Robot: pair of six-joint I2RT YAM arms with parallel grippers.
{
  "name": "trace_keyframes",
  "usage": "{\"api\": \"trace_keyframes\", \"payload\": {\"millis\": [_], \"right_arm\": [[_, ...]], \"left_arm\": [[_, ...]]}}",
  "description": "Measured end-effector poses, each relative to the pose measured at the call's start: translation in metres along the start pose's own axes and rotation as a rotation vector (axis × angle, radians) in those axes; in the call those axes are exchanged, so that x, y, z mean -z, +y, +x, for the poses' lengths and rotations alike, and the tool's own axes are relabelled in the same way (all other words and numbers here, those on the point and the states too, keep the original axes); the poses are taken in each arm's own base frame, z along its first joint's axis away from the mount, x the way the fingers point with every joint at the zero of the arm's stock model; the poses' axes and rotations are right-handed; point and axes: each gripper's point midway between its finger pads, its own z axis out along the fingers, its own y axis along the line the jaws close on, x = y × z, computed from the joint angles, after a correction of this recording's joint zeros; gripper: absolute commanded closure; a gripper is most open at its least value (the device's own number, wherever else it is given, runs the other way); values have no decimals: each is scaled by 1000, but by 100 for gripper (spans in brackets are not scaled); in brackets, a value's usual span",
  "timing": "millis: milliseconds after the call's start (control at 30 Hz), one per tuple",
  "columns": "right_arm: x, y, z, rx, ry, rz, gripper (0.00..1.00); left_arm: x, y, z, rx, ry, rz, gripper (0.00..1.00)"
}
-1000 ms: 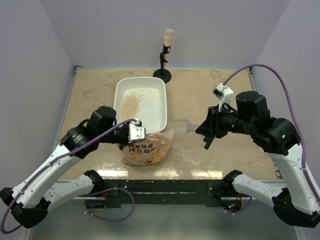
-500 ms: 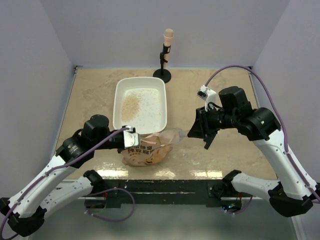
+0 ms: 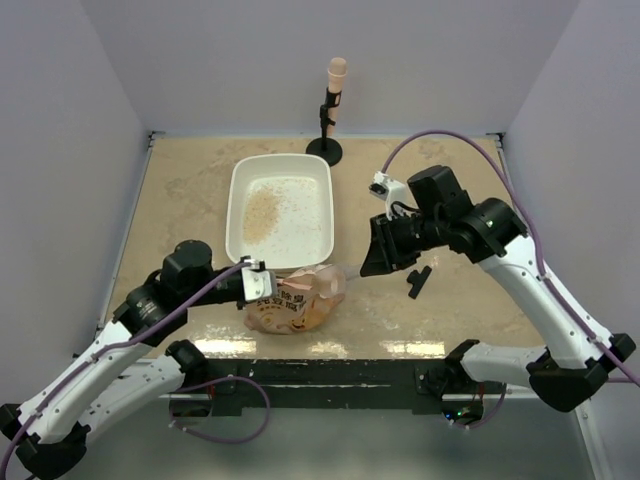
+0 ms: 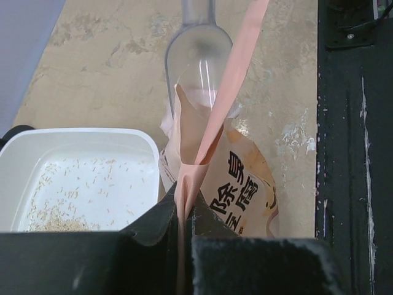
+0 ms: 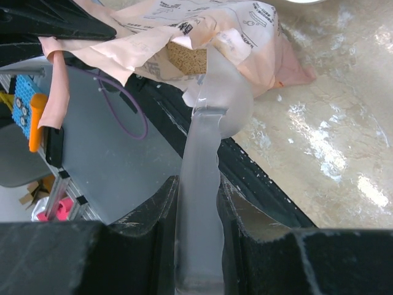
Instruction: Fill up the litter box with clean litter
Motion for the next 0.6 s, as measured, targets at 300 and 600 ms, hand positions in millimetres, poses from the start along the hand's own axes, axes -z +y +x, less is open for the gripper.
{"api": "trace_keyframes", "payload": {"millis": [300, 600], "right_arm": [[-33, 13, -9, 38, 90, -2, 100], [-26, 18, -8, 39, 116, 22, 100]], "left_arm": [[-1, -2, 1, -20, -33, -14, 100], [3, -3, 0, -26, -41, -20, 100]]}}
